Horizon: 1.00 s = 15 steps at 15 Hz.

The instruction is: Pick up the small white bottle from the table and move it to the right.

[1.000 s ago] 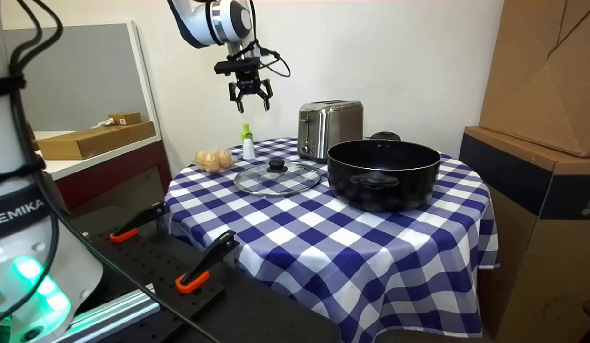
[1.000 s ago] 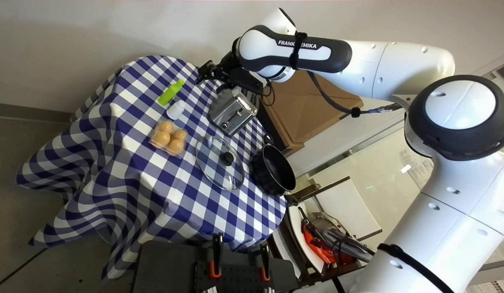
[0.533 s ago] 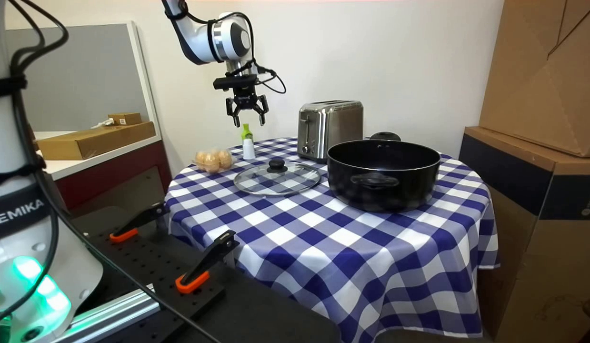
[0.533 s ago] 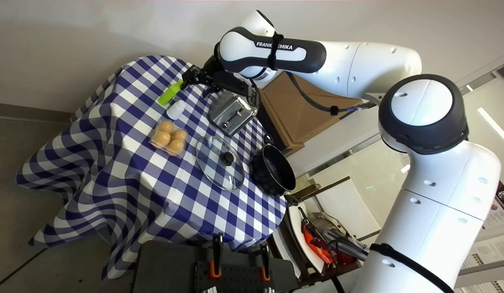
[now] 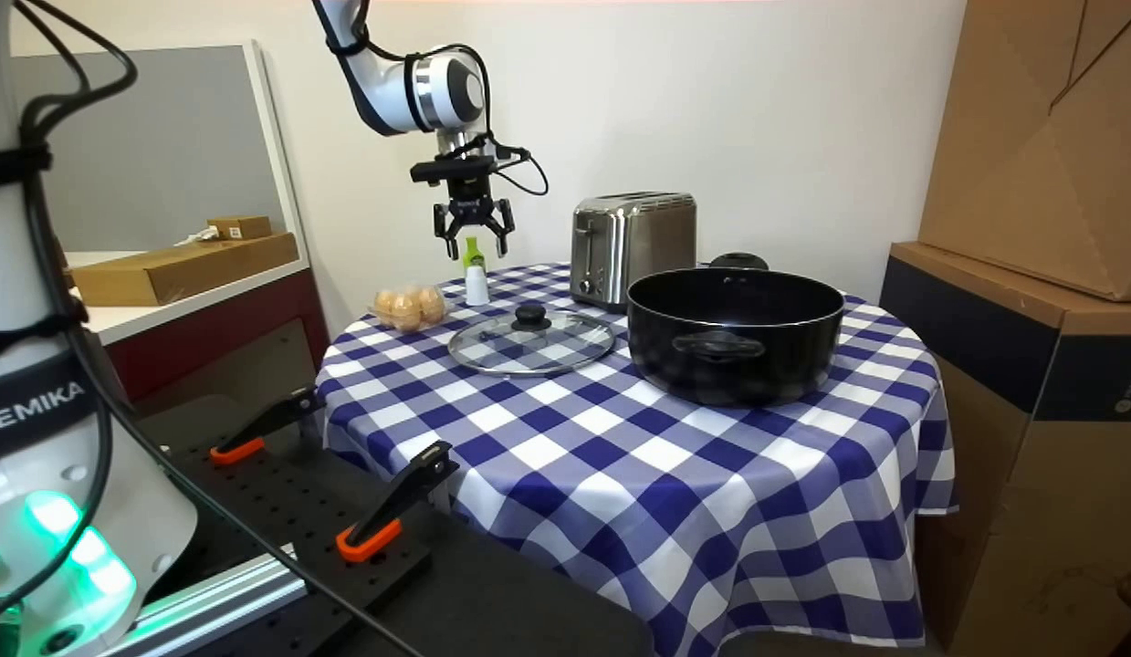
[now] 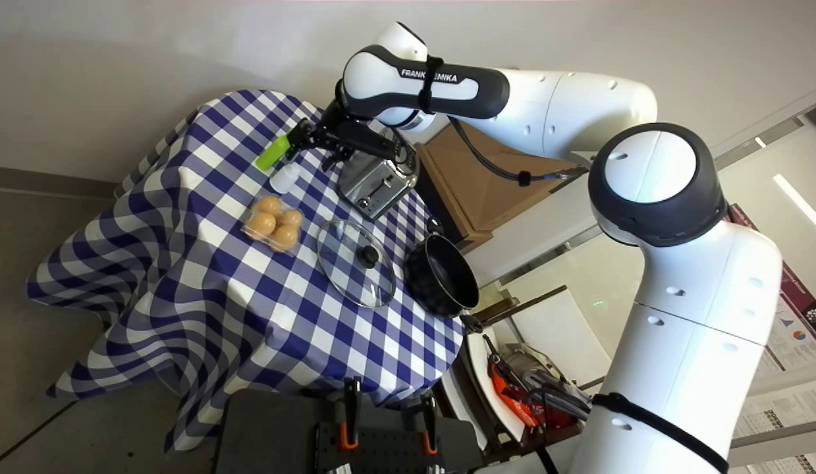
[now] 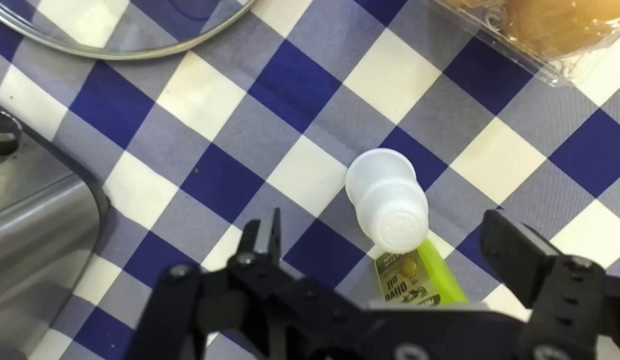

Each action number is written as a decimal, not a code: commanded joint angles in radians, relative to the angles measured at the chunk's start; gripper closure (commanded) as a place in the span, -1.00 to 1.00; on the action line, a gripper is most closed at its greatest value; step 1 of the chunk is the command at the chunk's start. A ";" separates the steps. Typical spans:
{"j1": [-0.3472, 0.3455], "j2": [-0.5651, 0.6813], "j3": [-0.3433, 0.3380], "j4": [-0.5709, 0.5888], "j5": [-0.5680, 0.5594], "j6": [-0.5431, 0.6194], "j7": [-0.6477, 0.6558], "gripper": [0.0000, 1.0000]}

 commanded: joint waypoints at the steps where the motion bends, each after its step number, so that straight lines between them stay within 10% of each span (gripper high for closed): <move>1: 0.018 0.041 -0.013 0.062 -0.002 -0.032 -0.001 -1.00; 15: 0.066 0.108 -0.056 0.103 -0.052 -0.011 0.006 -1.00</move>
